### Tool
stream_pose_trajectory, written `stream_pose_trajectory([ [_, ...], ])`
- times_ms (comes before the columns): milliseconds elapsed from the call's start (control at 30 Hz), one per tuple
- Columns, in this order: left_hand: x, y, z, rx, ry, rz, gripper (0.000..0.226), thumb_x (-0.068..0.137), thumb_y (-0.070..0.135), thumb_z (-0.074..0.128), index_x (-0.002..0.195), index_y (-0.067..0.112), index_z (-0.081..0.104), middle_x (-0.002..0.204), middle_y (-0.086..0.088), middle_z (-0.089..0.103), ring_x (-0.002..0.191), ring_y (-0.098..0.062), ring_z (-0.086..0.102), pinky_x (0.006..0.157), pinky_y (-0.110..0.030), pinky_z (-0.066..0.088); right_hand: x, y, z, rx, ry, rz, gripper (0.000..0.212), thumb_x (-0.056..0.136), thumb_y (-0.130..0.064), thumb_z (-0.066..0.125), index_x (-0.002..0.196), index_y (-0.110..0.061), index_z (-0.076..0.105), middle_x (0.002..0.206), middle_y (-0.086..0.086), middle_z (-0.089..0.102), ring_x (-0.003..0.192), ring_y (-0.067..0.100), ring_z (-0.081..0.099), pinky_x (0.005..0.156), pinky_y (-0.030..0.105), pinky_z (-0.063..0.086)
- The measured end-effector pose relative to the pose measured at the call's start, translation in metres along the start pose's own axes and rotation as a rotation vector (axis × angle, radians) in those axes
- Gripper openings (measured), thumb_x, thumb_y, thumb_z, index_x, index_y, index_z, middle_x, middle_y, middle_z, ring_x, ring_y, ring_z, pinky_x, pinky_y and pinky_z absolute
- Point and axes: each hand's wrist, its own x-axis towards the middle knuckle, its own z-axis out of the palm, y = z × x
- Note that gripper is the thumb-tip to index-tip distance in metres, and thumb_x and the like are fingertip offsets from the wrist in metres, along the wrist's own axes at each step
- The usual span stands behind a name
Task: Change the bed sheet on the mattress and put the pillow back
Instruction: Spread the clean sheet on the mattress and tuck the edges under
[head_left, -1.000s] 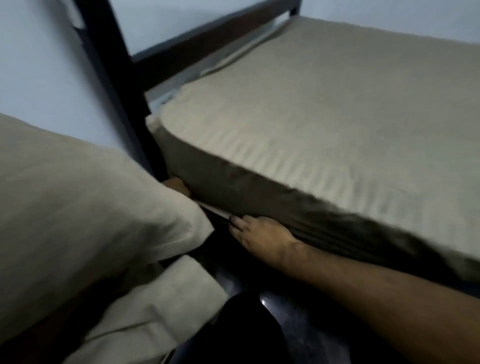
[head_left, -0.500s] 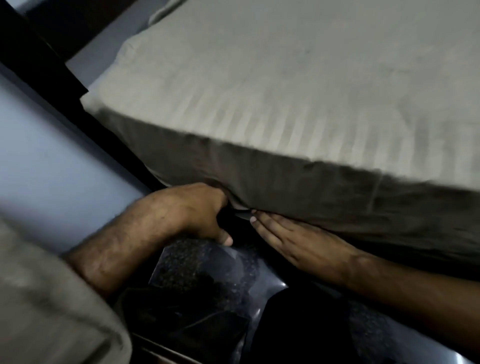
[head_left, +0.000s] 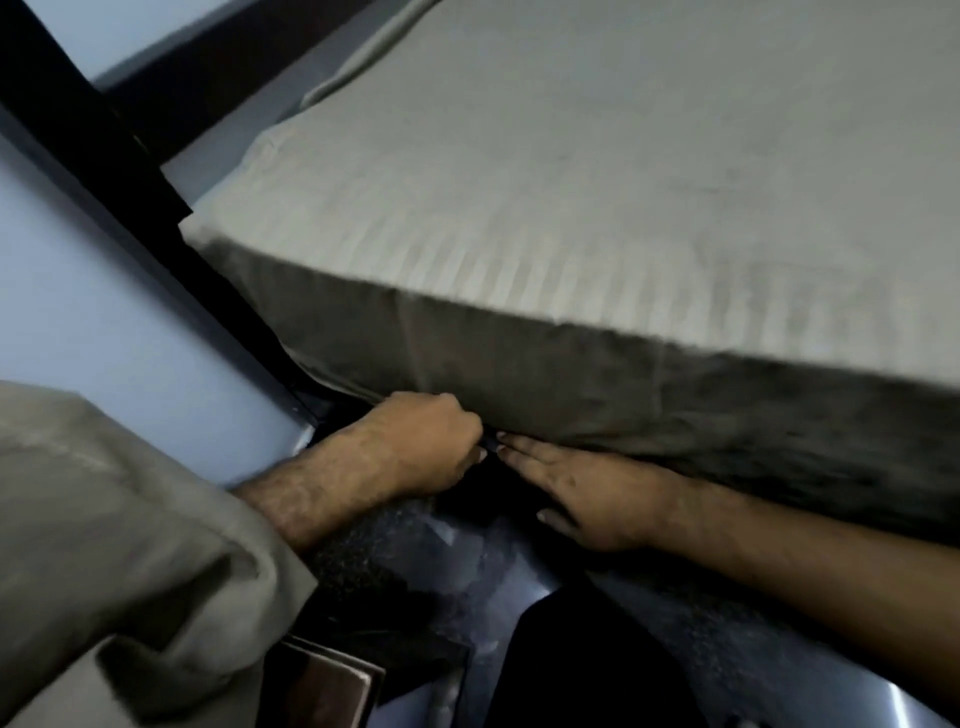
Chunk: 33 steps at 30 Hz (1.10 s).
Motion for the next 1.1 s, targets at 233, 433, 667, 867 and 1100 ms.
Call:
stream_pose_trajectory([
  [233, 0.016, 0.080, -0.006, 0.008, 0.417, 0.489, 0.062, 0.097, 0.048, 0.055, 0.149, 0.016, 0.046, 0.142, -0.004, 0.059, 0.126, -0.025, 0.057, 0.094, -0.039, 0.053, -0.118, 0.006, -0.003, -0.174, -0.042, 0.198, 0.052, 0.087, -0.030, 0.055, 0.137, -0.016, 0.055, 0.140, 0.006, 0.057, 0.120, 0.021, 0.064, 0.088, 0.033, 0.059],
  [433, 0.039, 0.169, -0.022, 0.017, 0.567, 0.618, 0.049, 0.087, 0.029, 0.060, 0.133, 0.010, 0.060, 0.127, -0.009, 0.066, 0.113, -0.026, 0.064, 0.088, -0.037, 0.057, -0.202, 0.015, -0.029, -0.176, 0.047, 0.378, 0.045, 0.096, -0.042, 0.030, 0.119, -0.024, 0.064, 0.120, -0.001, 0.063, 0.104, 0.021, 0.064, 0.081, 0.039, 0.057],
  [667, 0.099, 0.241, -0.032, 0.079, 0.625, 0.698, 0.063, 0.085, 0.043, 0.071, 0.135, 0.008, 0.056, 0.114, -0.006, 0.058, 0.100, -0.023, 0.060, 0.076, -0.035, 0.054, -0.310, 0.042, -0.011, -0.317, 0.066, 0.658, 0.010, 0.080, -0.032, 0.070, 0.089, -0.027, 0.068, 0.092, -0.006, 0.066, 0.084, 0.017, 0.068, 0.061, 0.030, 0.049],
  [867, 0.096, 0.278, -0.022, 0.048, 0.654, 0.521, 0.071, 0.074, 0.065, 0.070, 0.121, 0.014, 0.056, 0.106, -0.005, 0.054, 0.097, -0.025, 0.054, 0.076, -0.039, 0.050, -0.388, 0.070, 0.022, -0.306, -0.024, 0.643, 0.074, 0.089, -0.025, 0.050, 0.159, -0.022, 0.028, 0.160, -0.004, 0.039, 0.133, 0.018, 0.053, 0.103, 0.038, 0.050],
  [1100, 0.095, 0.316, -0.037, -0.037, 0.847, 0.534, 0.036, 0.094, 0.043, 0.048, 0.107, 0.014, 0.066, 0.103, -0.005, 0.063, 0.092, -0.025, 0.060, 0.074, -0.038, 0.048, -0.404, 0.087, 0.034, -0.168, -0.002, 0.580, 0.077, 0.097, -0.037, 0.052, 0.162, -0.031, 0.011, 0.166, -0.012, 0.022, 0.147, 0.010, 0.034, 0.112, 0.036, 0.040],
])
